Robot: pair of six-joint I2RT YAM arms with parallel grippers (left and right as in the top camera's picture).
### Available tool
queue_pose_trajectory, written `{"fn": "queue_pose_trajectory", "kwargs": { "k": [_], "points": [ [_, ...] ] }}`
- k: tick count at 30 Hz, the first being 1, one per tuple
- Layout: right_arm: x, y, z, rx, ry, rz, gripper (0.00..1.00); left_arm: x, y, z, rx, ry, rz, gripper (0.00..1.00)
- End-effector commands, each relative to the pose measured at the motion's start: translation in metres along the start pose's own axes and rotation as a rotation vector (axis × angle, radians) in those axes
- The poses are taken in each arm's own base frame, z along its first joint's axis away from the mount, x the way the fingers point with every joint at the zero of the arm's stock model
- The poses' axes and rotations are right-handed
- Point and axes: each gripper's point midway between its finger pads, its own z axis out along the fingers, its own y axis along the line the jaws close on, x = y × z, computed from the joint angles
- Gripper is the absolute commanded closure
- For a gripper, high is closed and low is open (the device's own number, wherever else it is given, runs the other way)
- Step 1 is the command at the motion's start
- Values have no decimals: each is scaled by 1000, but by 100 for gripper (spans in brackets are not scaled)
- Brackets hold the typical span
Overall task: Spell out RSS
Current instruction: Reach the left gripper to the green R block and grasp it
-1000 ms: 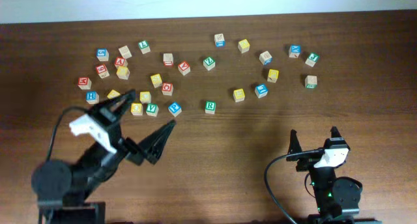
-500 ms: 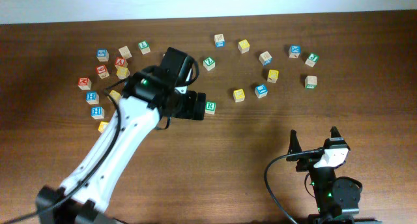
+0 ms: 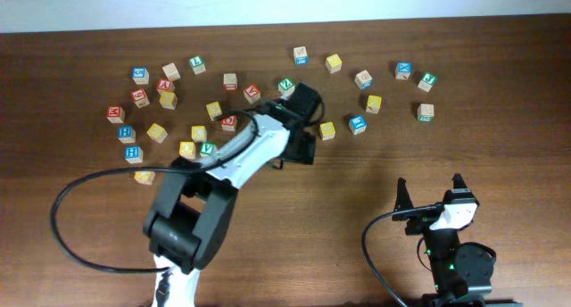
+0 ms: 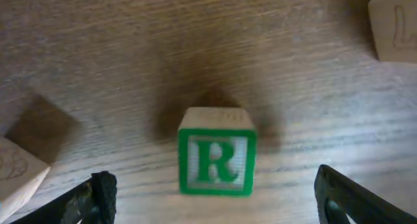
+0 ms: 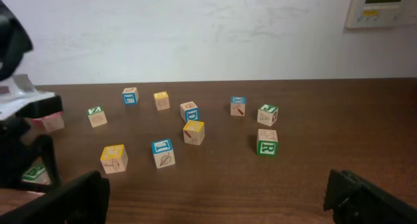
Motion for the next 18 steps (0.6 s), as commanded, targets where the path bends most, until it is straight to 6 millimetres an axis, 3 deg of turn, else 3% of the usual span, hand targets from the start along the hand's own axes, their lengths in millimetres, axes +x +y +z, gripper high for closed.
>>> {"fn": "queue_pose_trajectory", "kwargs": {
  "k": [1,3,7,10,16,17,18],
  "points": [
    [3,-3,0,11,3,5,2,-13,1,9,-73,-68,-35,16],
    [3,-3,0,11,3,5,2,-19,-1,9,-63,-89,-39,34],
    [3,-3,0,11,3,5,2,-14,-11,10,-4,-62,-36,39],
    [3,-3,0,11,3,5,2,-16,-8,10,-20,-69,-37,51],
    [3,-3,0,11,3,5,2,-17,-4,12,-47,-78,-37,49],
    [3,-3,0,11,3,5,2,-15,-4,16,-51,-70,-35,50],
    [3,-3,0,11,3,5,2,-12,-3,23,-58,-54,-33,57]
  ]
}}
